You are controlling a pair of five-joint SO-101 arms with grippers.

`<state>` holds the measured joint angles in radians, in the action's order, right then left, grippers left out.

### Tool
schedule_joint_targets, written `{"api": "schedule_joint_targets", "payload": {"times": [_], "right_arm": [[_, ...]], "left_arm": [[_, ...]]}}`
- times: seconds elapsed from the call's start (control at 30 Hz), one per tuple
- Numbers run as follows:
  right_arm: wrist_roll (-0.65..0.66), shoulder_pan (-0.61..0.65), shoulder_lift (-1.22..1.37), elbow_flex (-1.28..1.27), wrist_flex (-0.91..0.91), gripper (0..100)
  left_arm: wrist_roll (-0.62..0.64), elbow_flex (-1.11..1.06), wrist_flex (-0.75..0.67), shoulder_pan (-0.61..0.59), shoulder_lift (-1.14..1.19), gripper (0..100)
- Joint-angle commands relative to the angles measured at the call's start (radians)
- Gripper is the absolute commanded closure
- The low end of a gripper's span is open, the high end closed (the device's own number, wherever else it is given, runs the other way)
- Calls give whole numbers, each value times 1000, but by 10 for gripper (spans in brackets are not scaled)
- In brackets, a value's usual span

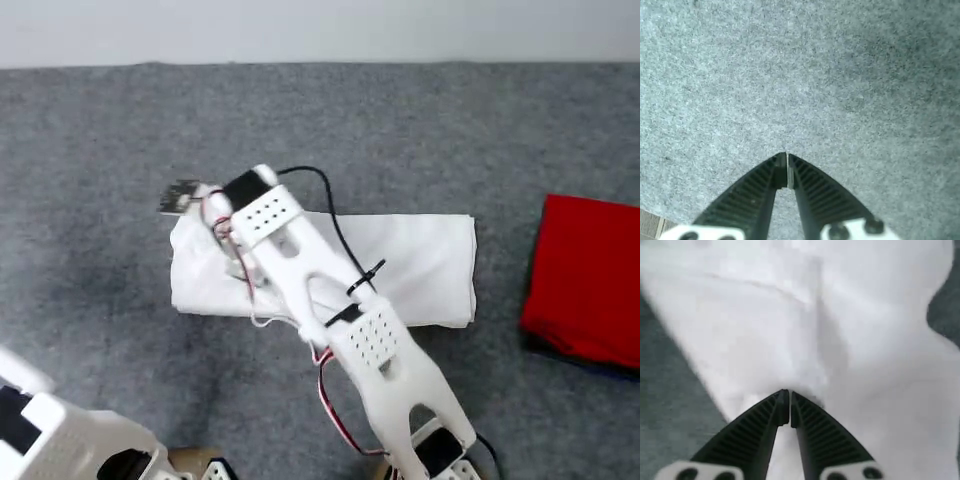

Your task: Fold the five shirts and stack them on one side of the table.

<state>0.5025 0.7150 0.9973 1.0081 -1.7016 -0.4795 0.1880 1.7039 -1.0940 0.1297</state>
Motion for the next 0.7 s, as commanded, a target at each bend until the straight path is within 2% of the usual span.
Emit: {"api": "schedule_joint_targets", "payload": {"times": [0.0, 0.13, 0.3, 0.43, 0.67], "right_arm": [[9, -58, 19, 63, 31, 989], [5, -30, -5, 172, -96, 989], [2, -16, -110, 184, -96, 989], [2, -8, -203, 64, -97, 989], [-26, -13, -367, -290, -90, 989]], "left_arm": [[-9, 5, -9, 3, -61, 985], [-9, 5, -9, 3, -61, 985], [-9, 5, -9, 3, -61, 985], [-9, 5, -9, 3, -63, 985], [-9, 5, -9, 5, -64, 985]]}}
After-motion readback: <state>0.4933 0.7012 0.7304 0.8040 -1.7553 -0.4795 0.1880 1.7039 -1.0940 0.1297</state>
